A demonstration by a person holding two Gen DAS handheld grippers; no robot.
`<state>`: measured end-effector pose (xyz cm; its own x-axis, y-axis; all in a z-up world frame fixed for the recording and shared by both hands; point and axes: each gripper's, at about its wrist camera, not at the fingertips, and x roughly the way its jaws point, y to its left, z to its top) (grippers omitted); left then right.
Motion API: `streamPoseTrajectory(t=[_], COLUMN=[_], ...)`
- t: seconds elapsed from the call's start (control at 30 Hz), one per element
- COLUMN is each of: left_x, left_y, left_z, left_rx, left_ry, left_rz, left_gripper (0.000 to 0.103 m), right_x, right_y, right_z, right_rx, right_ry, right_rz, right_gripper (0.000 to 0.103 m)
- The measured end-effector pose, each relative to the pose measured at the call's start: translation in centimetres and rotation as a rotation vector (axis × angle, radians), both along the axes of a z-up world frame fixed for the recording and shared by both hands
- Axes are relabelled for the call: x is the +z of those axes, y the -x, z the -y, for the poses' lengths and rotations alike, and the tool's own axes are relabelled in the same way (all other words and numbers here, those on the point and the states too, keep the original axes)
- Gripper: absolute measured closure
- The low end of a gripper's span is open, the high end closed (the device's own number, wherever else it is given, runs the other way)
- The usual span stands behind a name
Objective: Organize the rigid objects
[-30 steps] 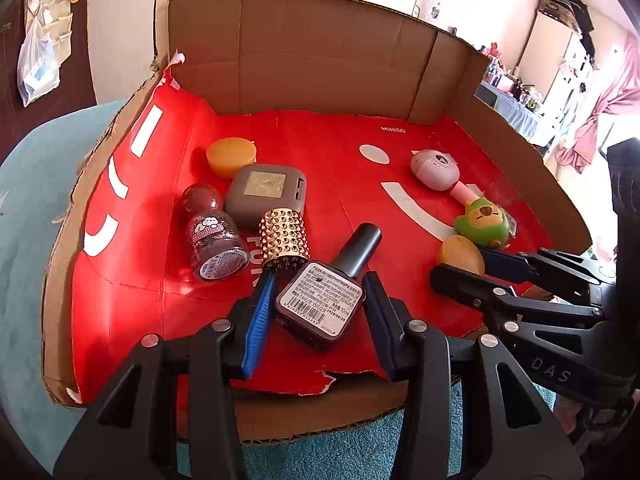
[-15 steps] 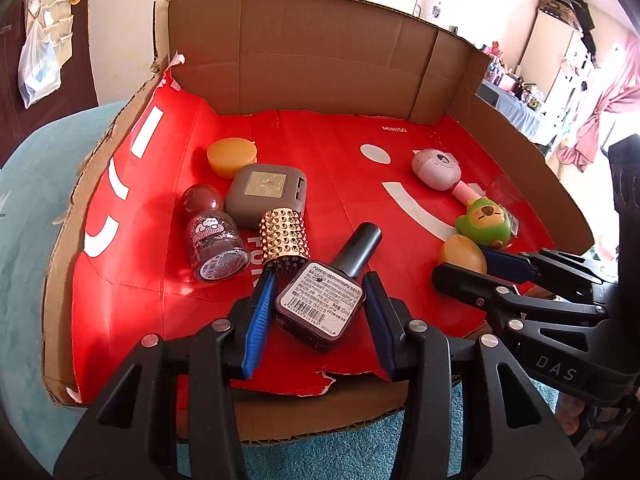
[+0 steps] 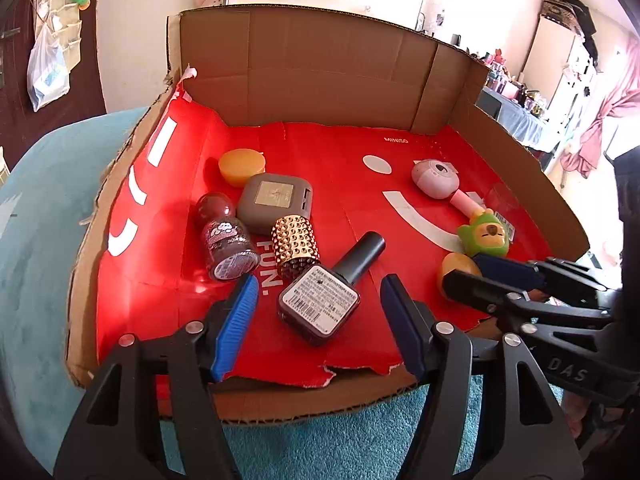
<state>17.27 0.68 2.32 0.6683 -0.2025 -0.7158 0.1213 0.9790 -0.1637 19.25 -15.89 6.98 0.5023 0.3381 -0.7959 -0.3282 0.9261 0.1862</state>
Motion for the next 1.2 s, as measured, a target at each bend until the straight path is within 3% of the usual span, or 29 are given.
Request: streamPoseTrajectory(t=[0.53, 0.67, 0.93, 1.2], left_x=[1.5, 2.0, 2.1, 1.5], left_y=[2.3, 2.9, 3.3, 3.6], left_z=[0.1, 0.0, -1.1, -1.1], left_rx=[0.030, 0.073, 0.120, 0.140], left_ry=[-0.024, -0.059, -0.060, -0.070], left_rz=[0.041, 0.065, 0.062, 0.043], left_gripper=[0.031, 0.016, 0.016, 0.012], right_x=[2.3, 2.6, 2.8, 2.8], right_y=[2.1, 2.6, 3.2, 3.7], right_z=[1.5, 2.1, 2.7, 3.2], right_rx=[-0.043, -0.061, -0.093, -0.126], right_ry=[-0.025, -0.030, -0.025, -0.001], right_rz=[0.062, 0.075, 0.095, 0.123], right_gripper=[0.047, 0.042, 0.037, 0.016])
